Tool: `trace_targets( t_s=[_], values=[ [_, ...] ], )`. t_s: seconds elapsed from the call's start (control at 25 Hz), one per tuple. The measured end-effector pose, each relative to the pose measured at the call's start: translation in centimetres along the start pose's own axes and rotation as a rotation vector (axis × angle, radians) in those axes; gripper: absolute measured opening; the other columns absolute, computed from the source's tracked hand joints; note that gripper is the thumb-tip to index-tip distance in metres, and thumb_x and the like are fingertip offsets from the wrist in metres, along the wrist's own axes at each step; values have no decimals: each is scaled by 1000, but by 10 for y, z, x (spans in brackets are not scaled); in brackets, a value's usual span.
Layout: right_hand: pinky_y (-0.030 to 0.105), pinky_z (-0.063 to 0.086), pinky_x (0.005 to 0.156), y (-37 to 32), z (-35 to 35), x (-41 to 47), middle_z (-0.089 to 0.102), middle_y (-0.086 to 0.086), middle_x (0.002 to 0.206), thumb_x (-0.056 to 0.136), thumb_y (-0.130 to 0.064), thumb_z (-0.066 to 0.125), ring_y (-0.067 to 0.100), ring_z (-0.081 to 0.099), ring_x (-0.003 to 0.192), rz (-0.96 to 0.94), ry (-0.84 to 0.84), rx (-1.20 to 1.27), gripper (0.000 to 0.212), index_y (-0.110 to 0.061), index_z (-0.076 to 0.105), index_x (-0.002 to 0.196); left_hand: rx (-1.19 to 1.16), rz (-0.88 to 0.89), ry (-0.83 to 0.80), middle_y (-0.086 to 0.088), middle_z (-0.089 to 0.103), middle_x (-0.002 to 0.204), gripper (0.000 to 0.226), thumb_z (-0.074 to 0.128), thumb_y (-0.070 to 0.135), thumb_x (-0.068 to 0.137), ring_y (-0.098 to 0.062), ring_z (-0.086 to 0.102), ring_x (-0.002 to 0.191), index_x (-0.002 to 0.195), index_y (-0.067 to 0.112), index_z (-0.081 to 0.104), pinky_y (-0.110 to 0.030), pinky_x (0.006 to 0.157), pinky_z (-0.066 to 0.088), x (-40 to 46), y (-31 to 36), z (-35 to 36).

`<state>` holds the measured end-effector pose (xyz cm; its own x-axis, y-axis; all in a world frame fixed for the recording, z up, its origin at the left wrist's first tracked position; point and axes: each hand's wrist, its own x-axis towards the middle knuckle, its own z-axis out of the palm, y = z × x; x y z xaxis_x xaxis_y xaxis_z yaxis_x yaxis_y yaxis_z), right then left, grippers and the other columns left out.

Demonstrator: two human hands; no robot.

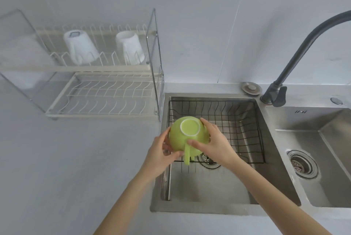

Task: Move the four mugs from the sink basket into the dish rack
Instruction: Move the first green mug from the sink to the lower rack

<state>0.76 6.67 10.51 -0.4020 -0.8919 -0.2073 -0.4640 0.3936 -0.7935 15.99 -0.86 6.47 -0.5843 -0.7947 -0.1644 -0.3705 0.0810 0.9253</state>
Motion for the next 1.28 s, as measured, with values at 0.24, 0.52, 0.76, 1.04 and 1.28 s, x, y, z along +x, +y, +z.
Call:
trace_targets(
  t_s=[0.24,0.52,0.76,1.04,1.28],
  values=[
    [27,36,102,-41,52,11,38,3,143,77,-34,70,19,42,126,-74,-47,-38,84,-18,23,145,26,-3,92,-8,49,110,78,74,16,70,-6,57,81,136,23,32,-14,66,50,-10,-24,-66],
    [37,36,111,-74,103,34,30,3,149,75,-27,73,21,38,133,-97,-119,-74,91,-19,15,146,98,12,83,-5,48,109,79,76,19,69,-3,57,79,135,24,33,-7,62,48,0,-45,-134],
    [41,33,114,-102,128,67,27,5,152,76,-21,72,21,32,137,-102,-102,-48,92,-17,13,146,169,36,70,-5,47,106,78,76,20,69,-5,53,81,135,20,34,-10,64,41,32,-50,-180],
    [40,30,114,-126,130,132,25,6,152,80,-22,68,25,28,139,-36,-149,-111,89,-18,9,147,238,9,30,-6,49,106,79,75,28,70,-17,50,92,137,19,34,-25,83,39,93,-52,-210],
    [33,24,113,-122,133,164,19,5,155,83,-24,65,23,25,141,-15,-198,-218,88,-14,6,148,381,-12,-33,-13,56,112,75,72,36,71,-17,48,87,135,19,36,-23,78,35,127,-57,-212]
  ],
)
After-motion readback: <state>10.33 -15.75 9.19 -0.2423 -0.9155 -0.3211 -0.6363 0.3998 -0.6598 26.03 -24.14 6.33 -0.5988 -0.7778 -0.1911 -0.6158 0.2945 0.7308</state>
